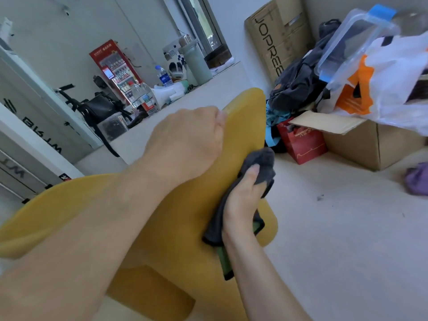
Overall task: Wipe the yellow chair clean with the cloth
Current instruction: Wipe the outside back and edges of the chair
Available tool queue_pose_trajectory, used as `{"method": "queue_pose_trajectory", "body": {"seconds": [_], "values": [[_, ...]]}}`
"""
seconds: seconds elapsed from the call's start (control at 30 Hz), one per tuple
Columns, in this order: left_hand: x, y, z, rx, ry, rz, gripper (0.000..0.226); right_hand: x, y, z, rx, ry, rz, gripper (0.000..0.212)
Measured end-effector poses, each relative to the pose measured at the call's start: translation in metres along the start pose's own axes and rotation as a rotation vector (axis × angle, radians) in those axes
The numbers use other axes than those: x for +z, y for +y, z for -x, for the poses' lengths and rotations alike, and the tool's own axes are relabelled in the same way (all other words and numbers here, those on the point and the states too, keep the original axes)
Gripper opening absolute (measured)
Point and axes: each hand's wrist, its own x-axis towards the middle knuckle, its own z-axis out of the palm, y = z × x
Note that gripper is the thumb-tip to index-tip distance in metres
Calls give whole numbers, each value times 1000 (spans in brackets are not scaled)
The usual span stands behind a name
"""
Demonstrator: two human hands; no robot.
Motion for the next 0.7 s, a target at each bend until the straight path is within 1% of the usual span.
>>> {"method": "queue_pose_trajectory", "body": {"seconds": [0.03,0.07,0.13,0.17,0.23,0.3,0.37,0.4,0.43,0.47,0.5,0.53,0.57,0.63,0.7], "values": [[6,3,-13,-18,6,-28,39,6,-11,15,-241,4,53,56],[12,7,-28,-42,4,-48,38,9,-20,32,-427,-25,98,54],[18,13,-53,-74,-48,-19,39,7,-9,47,-604,-130,227,58],[18,13,-61,-73,-87,39,41,1,3,45,-628,-172,285,58],[12,5,-62,-20,-169,214,41,-14,27,29,-533,-212,341,58],[-4,-15,-34,37,-250,322,37,-23,33,9,-293,-204,354,55],[-14,-40,7,-9,-308,327,41,-27,32,-5,-27,-193,356,52],[-15,-49,29,-38,-298,327,39,-25,28,-5,34,-179,350,51],[-13,-56,47,-48,-252,310,37,-21,20,1,5,-159,327,50],[-8,-61,58,-42,-183,272,38,-13,9,13,-119,-134,292,50],[-3,-63,59,-36,-116,230,41,-4,-3,28,-296,-127,251,51],[1,-63,56,-36,-70,209,41,5,-12,44,-474,-149,231,52],[2,-64,51,-40,-46,227,39,12,-18,55,-604,-192,253,52],[4,-66,46,-16,-43,332,40,16,-25,61,-747,-237,382,51],[6,-69,46,-12,-93,445,49,9,-25,48,-818,-230,454,51]]}}
